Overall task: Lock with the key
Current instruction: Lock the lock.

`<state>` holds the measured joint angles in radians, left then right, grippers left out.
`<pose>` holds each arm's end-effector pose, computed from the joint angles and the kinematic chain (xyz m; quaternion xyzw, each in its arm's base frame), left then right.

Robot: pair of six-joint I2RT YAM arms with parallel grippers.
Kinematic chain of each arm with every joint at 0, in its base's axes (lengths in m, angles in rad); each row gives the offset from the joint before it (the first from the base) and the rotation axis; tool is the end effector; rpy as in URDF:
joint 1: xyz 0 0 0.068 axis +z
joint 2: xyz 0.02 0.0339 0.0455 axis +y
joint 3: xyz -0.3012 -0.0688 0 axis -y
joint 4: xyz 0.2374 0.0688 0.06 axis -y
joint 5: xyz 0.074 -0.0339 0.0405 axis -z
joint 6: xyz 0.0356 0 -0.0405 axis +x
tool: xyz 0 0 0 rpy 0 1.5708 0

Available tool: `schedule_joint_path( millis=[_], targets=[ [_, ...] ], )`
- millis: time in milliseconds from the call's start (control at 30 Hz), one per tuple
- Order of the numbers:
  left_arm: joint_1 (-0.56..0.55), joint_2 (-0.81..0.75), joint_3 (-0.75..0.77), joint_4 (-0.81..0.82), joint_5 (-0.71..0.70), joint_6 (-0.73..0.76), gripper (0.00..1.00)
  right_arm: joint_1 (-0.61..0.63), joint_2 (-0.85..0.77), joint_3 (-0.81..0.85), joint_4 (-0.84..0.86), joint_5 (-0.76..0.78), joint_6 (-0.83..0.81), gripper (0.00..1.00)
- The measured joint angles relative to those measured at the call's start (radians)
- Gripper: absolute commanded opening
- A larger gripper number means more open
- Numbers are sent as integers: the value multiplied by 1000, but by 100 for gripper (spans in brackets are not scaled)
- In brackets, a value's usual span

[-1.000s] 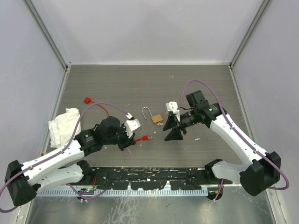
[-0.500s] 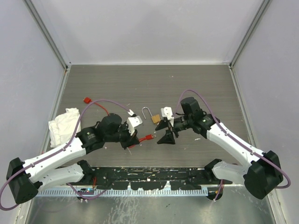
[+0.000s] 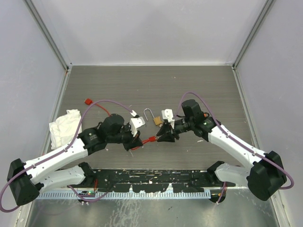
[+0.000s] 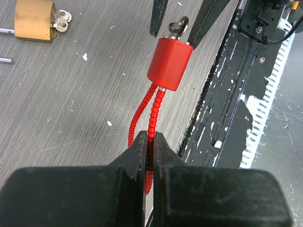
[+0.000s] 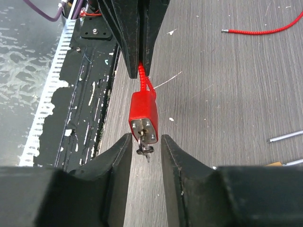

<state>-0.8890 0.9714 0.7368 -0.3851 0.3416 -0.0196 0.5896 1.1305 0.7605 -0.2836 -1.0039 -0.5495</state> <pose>0.1057 -0.1492 0.3029 0.4395 0.7619 -0.3338 0.3391 0.1567 0.1409 0.2994 -0.6033 0.5471 0.4391 0.3794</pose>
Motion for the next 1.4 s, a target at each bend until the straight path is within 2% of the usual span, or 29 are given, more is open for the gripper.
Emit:
schedule_joint_path(
  millis=[133, 267, 467, 667, 800, 1033, 1167, 1267, 1400],
  targets=[
    [0, 0, 0, -1, 2, -2, 0, 5, 2, 0, -4, 1, -16, 12],
    [0, 0, 0, -2, 3, -6, 0, 5, 2, 1, -27, 5, -47, 1],
    [0, 1, 2, -2, -2, -3, 0, 9, 2, 23, -111, 0, -119, 1],
    [4, 34, 36, -19, 13, 2, 0, 47, 2, 85, -249, 55, -273, 1],
    [48, 81, 56, -27, 90, -22, 0, 85, 3, 145, -342, 146, -385, 1],
    [151, 188, 69, 0, 306, -116, 0, 116, 15, 197, -405, 298, -451, 1],
    [165, 222, 81, -1, 365, -130, 0, 117, 15, 199, -435, 294, -435, 1],
    [162, 219, 95, -32, 356, -115, 0, 114, 15, 199, -438, 257, -360, 1],
    [93, 162, 111, -77, 195, -31, 0, 68, 40, 200, -417, 145, -188, 1]
  ],
)
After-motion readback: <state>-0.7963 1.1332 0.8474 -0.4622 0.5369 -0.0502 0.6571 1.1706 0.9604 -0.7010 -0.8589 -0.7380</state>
